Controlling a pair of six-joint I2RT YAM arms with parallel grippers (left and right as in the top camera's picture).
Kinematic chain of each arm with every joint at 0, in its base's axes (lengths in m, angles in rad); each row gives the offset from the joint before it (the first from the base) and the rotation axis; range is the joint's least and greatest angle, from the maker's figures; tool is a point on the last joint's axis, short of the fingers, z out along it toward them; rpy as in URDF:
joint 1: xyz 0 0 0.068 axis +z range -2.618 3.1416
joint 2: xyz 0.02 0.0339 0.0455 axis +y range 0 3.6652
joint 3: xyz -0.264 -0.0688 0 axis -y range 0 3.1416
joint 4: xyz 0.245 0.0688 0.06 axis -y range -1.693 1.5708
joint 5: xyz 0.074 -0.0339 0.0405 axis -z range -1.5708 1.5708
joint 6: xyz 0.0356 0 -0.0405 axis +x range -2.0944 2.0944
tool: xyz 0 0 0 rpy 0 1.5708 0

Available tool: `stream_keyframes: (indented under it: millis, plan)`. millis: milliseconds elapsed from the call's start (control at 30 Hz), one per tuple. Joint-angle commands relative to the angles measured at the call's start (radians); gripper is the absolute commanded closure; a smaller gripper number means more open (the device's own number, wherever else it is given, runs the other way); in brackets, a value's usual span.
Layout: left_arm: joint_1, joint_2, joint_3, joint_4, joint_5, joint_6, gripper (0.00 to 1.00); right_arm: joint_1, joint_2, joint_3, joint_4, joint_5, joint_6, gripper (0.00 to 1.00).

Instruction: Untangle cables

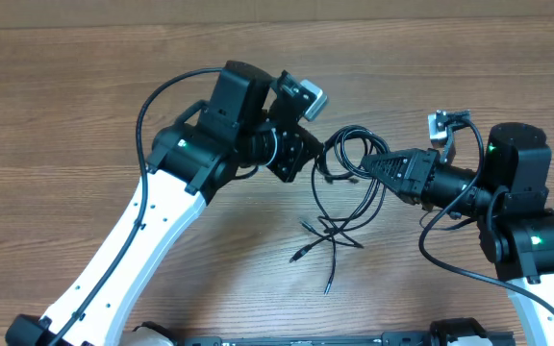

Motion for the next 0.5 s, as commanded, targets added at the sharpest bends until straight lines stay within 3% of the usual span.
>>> stream_keyframes:
  millis: [0, 333, 467]
  plan:
    - [-0.006, 0.006, 0.013, 0.021, -0.030, -0.071, 0.86, 0.004, -0.007, 0.010, 0.012, -0.027, 0.011, 0.96]
    - [-0.044, 0.006, 0.013, 0.034, 0.005, -0.071, 0.82, 0.004, -0.007, 0.010, 0.017, 0.021, 0.011, 0.96]
    - [-0.048, 0.006, 0.013, 0.034, -0.015, -0.071, 0.66, 0.004, -0.007, 0.010, 0.015, 0.116, 0.017, 0.96]
